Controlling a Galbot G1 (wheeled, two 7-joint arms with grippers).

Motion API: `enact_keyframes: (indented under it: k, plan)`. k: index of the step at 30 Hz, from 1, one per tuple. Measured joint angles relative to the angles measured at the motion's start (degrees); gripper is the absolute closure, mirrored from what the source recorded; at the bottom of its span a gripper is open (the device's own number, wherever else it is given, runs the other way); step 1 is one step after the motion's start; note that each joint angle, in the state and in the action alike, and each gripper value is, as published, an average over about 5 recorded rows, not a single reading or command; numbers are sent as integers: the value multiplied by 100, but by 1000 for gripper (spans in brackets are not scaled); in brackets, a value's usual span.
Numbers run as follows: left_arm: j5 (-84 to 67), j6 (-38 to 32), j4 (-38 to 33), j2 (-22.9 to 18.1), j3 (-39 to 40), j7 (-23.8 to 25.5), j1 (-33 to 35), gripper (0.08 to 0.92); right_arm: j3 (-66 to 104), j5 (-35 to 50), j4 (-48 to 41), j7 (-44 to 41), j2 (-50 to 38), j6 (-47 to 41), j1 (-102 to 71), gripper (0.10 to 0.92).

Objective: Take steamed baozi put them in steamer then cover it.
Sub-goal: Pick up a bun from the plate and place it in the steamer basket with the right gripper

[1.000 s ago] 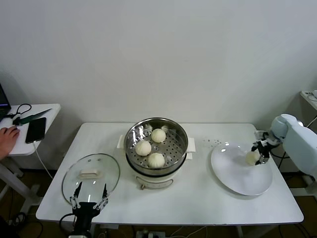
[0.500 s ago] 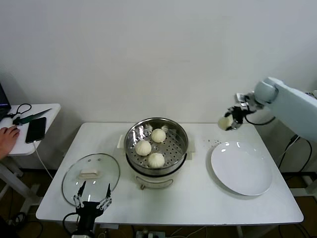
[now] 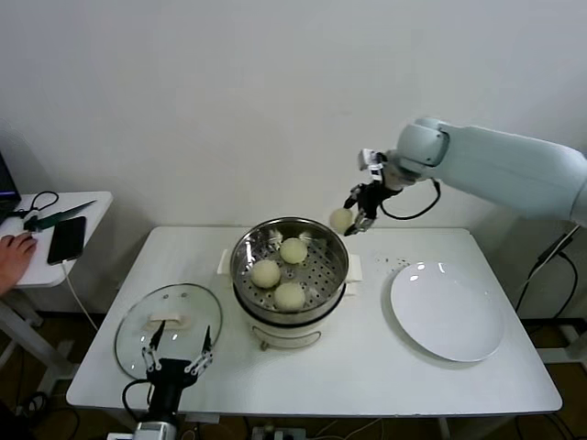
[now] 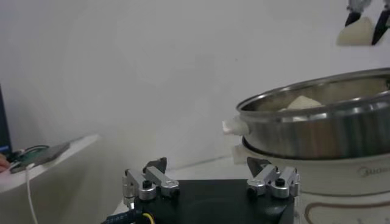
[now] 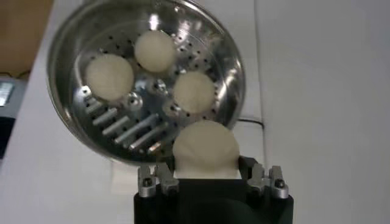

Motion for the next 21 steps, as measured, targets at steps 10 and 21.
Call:
enact_keyframes:
  k: [10, 21]
  plan:
    - [-149, -3, 55, 62, -80, 16, -81, 177, -668, 533, 118, 285, 699, -238, 4, 355]
    - [-259, -33, 169, 106, -153, 21, -140, 177, -975, 609, -144, 328, 1189, -276, -286, 355]
